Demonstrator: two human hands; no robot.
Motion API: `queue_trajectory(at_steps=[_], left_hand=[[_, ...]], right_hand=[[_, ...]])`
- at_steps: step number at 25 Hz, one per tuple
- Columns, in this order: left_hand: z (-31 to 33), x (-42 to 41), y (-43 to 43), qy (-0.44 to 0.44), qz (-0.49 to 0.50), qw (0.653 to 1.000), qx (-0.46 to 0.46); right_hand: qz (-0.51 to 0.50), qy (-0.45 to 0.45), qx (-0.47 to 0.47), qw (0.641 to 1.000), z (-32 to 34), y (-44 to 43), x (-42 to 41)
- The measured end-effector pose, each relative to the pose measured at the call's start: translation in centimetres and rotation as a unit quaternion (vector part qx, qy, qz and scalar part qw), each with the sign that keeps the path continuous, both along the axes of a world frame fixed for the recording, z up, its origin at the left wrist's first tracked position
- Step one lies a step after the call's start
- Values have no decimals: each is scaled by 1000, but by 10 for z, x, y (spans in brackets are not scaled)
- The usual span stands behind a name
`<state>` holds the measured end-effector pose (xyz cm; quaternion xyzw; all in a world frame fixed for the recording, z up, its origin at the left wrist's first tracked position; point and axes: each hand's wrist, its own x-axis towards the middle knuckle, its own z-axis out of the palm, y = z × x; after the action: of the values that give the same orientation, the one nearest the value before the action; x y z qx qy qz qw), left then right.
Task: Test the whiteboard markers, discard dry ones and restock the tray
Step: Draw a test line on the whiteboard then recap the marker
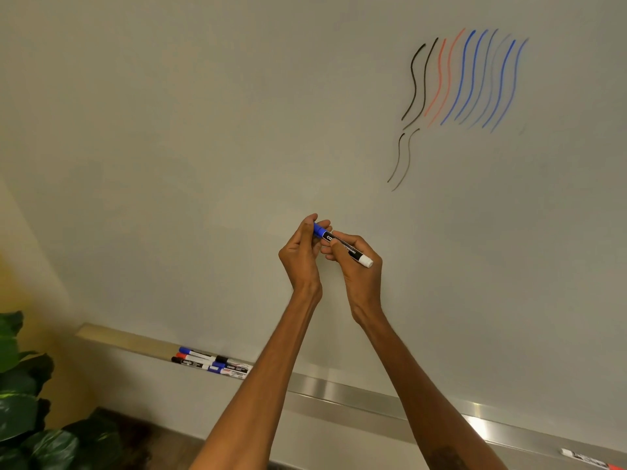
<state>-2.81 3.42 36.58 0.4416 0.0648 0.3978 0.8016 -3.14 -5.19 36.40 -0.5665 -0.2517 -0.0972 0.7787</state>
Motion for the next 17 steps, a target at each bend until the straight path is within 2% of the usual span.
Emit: queue_trajectory(at_steps=[6, 12, 17], left_hand=[[-18, -5, 16, 8, 8, 1000, -29], [-42, -24, 56, 26, 32, 999, -33], [-62, -52, 105, 40, 63, 995, -61]], right_hand=[[-15, 13, -2, 1000, -16, 22, -11], [34, 35, -4, 999, -36, 60, -22], [122, 27, -91, 988, -66, 102, -31]])
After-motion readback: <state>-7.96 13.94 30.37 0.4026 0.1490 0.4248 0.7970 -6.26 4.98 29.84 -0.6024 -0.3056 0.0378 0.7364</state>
